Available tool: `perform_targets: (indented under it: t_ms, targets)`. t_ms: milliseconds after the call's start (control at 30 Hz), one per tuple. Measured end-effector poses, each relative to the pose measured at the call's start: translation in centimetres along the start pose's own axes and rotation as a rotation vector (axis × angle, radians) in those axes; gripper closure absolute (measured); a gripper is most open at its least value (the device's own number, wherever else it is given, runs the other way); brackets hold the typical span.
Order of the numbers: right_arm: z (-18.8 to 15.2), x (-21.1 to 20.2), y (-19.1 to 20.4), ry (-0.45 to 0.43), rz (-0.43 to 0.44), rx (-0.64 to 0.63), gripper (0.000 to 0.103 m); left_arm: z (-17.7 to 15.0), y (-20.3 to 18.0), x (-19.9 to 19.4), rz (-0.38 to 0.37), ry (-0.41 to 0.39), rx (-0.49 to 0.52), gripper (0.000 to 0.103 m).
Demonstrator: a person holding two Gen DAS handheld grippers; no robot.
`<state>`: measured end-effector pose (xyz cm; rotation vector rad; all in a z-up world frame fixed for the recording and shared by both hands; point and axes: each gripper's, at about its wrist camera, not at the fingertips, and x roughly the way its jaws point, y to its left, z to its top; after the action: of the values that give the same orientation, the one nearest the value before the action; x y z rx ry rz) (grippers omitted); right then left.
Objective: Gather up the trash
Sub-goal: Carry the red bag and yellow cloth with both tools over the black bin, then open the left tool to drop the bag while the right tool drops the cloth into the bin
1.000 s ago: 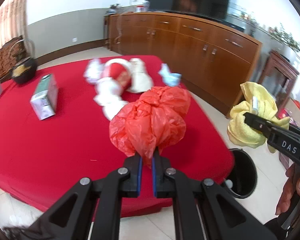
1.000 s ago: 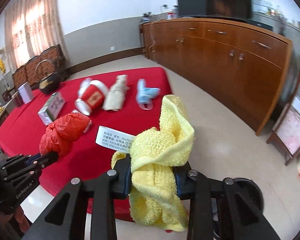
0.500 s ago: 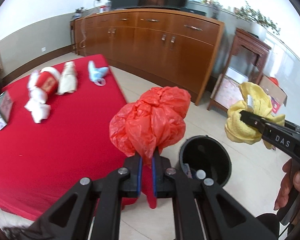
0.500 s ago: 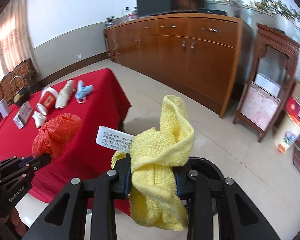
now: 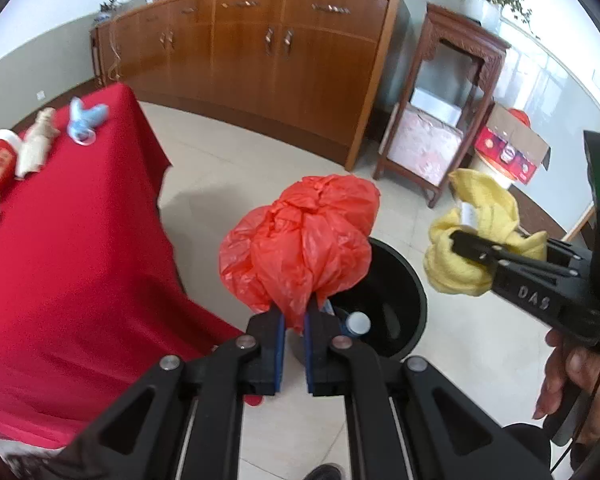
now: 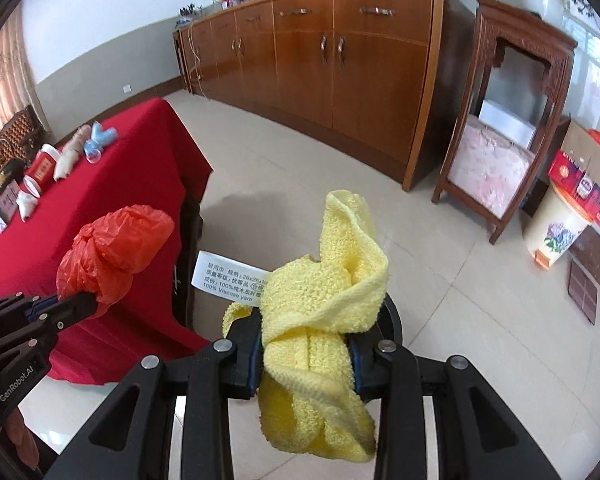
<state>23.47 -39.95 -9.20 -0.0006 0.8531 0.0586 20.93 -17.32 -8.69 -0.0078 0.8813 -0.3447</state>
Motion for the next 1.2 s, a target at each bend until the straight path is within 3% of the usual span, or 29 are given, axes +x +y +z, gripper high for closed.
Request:
perform_targets:
  t_ms: [400,567,633,667,700,733,767,867,1200]
  targets:
    - [-2.1,7.6,-2.6,0.139,0.029,-0.047,0.068,-0.8,-2.5,6.8,-0.045,0.139,-0.001,0.094]
    - [-3.4,11.7,-3.4,0.212,0.080,-0.090,0.066,-1.1,-3.5,9.7,-0.087,0.203,-0.008,0.094]
    - [-4.1,13.5,-3.4,0.249,0.113,-0.129,0.060,-1.3,-3.7,11.2,-0.119,0.229,-0.032,0.085]
    - [-4.5,14.2,-3.4,0.257,0.117,-0.146,0.045,-1.4,-3.5,11.8,-0.121,0.231,-0.051,0.065]
    - [-5.0,15.3,-3.5,0.275,0.089,-0.167,0.022,-1.5,-3.4,12.0,-0.111,0.237,-0.059,0.036]
    - [-5.7,16.3,-3.6,0.296,0.038,-0.191,0.014,-1.7,-3.2,12.2,-0.062,0.239,-0.057,0.027]
    - [-6.2,16.8,-3.9,0.299,0.022,-0.207,0.009,-1.9,-2.9,12.1,-0.015,0.232,-0.048,0.024]
    - [-7.0,17.0,-4.9,0.289,-0.009,-0.175,0.001,-2.4,-2.4,11.6,0.026,0.225,-0.036,0.023]
    - [-5.8,13.1,-5.7,0.210,-0.020,-0.047,0.000,-2.1,-2.4,8.1,0.078,0.160,0.015,0.022]
